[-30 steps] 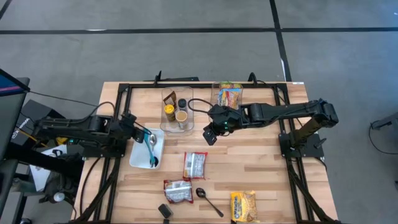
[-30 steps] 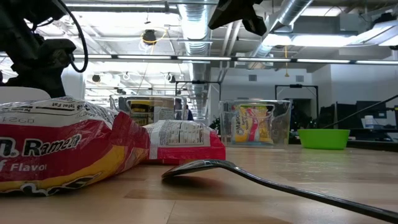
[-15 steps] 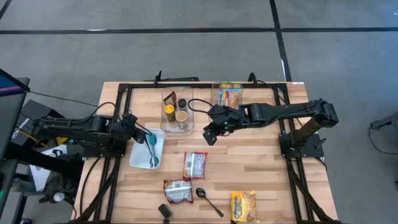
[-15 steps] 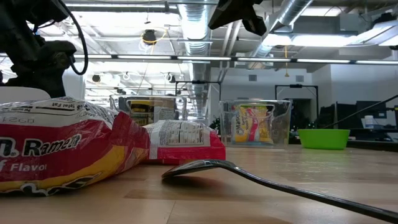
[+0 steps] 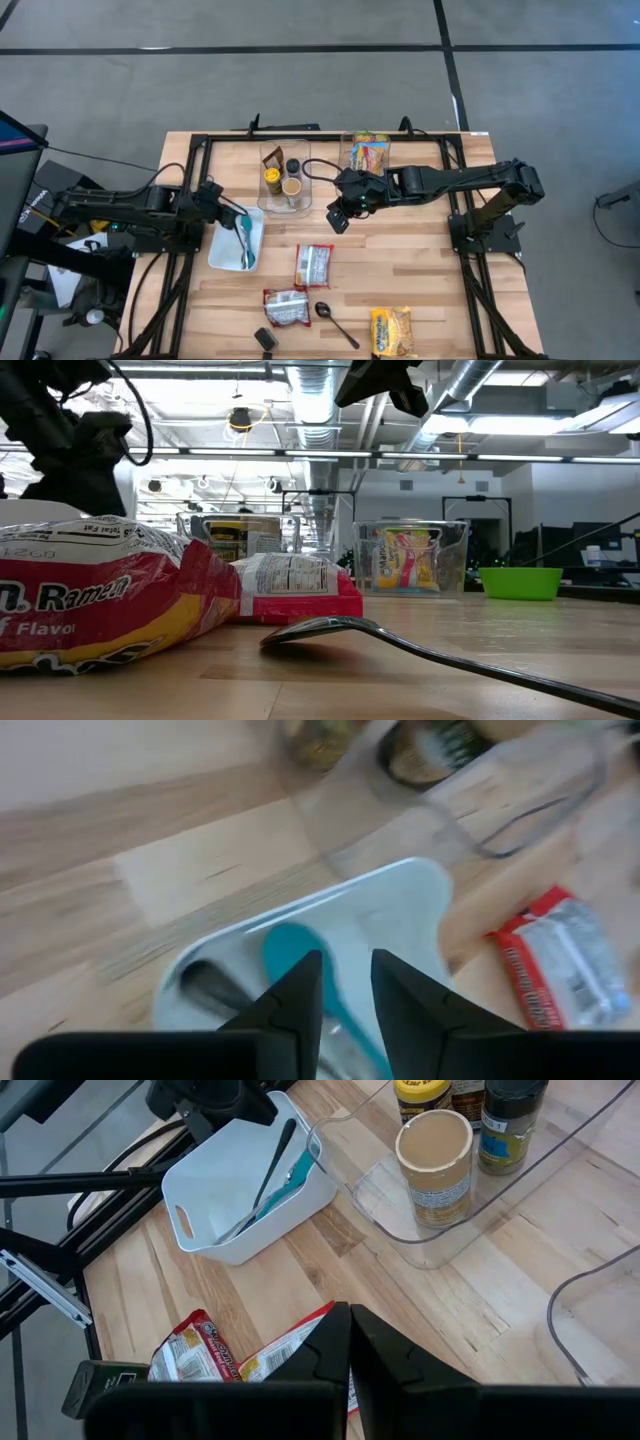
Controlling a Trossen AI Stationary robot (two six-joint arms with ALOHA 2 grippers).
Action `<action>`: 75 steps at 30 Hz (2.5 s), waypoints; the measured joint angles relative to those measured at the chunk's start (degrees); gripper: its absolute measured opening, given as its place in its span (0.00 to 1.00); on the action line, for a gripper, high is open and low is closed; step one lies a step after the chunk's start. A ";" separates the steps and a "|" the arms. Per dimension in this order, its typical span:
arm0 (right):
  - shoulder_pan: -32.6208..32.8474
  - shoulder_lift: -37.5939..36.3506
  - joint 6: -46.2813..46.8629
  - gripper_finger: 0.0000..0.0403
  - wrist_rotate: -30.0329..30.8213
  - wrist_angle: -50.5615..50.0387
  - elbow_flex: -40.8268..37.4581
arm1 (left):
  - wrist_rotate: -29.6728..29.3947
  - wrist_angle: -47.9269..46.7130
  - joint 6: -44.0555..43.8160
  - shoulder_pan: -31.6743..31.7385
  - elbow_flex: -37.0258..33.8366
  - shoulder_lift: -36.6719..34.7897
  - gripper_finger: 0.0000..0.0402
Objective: Pick & Place Food Item
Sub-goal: Put the red noodle pack into the right transparent bin
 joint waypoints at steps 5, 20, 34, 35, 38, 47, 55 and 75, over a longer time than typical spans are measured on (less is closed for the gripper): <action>0.00 0.00 0.02 0.01 0.00 0.00 0.00 | -0.02 10.23 8.13 0.01 0.00 0.00 0.17; 0.00 0.00 -0.09 0.01 0.00 -0.01 0.00 | 5.01 64.09 44.13 0.01 0.04 -0.02 0.04; 0.00 0.00 -0.46 0.01 -0.01 -0.01 0.00 | 16.99 70.37 44.53 0.01 0.04 0.00 0.01; 0.00 0.00 -0.46 0.01 -0.01 -0.02 0.00 | 17.05 70.36 44.53 0.00 0.04 0.00 0.00; 0.00 0.00 -0.44 0.01 -0.12 -0.30 0.00 | 17.03 70.20 44.52 0.02 0.04 0.00 0.00; 0.69 0.12 -0.24 0.01 -0.22 -1.75 -2.12 | 17.05 70.18 44.52 0.00 0.04 0.00 0.01; 3.51 0.18 7.90 0.01 -1.14 -0.67 -10.35 | 17.04 70.18 44.50 0.00 0.04 0.00 0.00; 7.19 0.17 40.45 0.01 -6.95 28.82 -32.40 | 17.03 70.18 44.50 0.02 0.04 0.00 0.00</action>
